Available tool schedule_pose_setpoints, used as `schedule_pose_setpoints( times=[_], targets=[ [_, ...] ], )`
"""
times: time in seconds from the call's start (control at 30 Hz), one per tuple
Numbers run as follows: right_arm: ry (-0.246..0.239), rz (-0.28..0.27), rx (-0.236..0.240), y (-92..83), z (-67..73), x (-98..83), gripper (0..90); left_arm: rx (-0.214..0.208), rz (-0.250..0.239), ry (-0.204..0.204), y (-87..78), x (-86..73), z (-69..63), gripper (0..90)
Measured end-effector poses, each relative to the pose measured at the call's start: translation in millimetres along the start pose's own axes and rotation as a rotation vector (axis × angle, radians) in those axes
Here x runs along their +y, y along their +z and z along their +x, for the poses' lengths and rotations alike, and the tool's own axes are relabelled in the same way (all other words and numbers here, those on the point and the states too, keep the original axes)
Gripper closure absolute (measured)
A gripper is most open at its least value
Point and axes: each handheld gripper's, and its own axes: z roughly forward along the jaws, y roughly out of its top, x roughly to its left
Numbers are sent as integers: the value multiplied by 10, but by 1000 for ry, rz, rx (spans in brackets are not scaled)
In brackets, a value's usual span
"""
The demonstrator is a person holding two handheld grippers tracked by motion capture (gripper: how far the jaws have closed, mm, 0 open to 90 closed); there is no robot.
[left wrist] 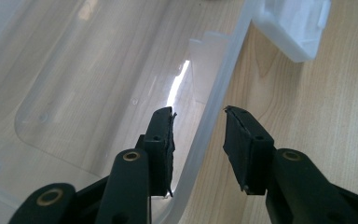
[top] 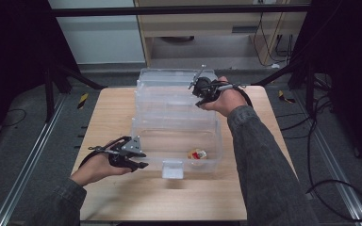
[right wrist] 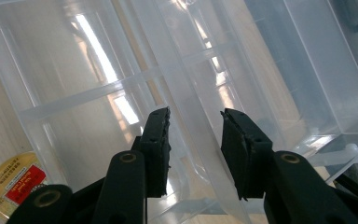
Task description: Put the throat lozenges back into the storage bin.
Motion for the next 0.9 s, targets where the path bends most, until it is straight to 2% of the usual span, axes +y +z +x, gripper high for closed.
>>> schedule_pose_setpoints(
  times=[0.3, 0.53, 0.9],
  targets=[
    [-3, -6, -10, -2, -1, -2, 673, 6, 3, -5, 12, -19, 19, 716],
    [-12, 2, -21, 0, 1, 3, 688, 7, 10, -2, 14, -5, 9, 728],
    [-18, 8, -25, 10, -7, 11, 689, 5, -6, -5, 32, 14, -19, 738]
  ],
)
